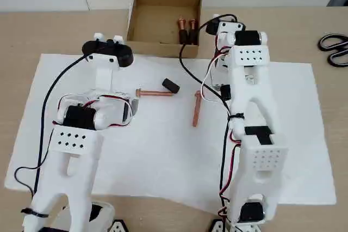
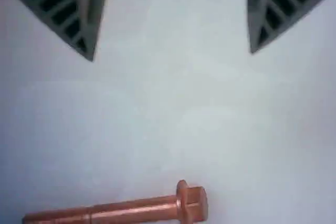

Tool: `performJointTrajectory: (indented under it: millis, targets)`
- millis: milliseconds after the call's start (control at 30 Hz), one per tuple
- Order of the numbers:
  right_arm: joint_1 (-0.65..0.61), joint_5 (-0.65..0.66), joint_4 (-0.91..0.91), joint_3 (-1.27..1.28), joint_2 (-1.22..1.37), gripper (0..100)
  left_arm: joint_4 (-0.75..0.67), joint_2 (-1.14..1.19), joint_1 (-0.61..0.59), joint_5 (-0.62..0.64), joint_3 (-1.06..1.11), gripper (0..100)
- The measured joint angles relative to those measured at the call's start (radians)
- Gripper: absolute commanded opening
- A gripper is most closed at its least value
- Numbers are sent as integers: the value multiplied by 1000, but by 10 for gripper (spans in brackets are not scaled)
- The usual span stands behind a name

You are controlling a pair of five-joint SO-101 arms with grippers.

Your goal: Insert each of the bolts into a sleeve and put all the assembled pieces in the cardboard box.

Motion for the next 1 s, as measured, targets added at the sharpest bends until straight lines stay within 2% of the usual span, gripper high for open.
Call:
performJointTrajectory:
  millis: [100, 233, 433, 600, 833, 1000]
  targets:
    - [0, 0, 23, 0, -49, 4, 0, 43, 0, 35, -60, 182]
    - [0, 0, 29, 0, -92, 4, 18, 213, 12, 51, -201, 182]
    - [14, 0, 38, 0, -104, 4, 229, 549, 124, 92, -588, 182]
    - [98, 0, 38, 0, -104, 4, 381, 704, 192, 278, -904, 181]
    - [196, 0, 38, 0, -104, 4, 433, 878, 325, 321, -964, 181]
    - [195, 0, 38, 0, -104, 4, 371, 997, 354, 334, -968, 181]
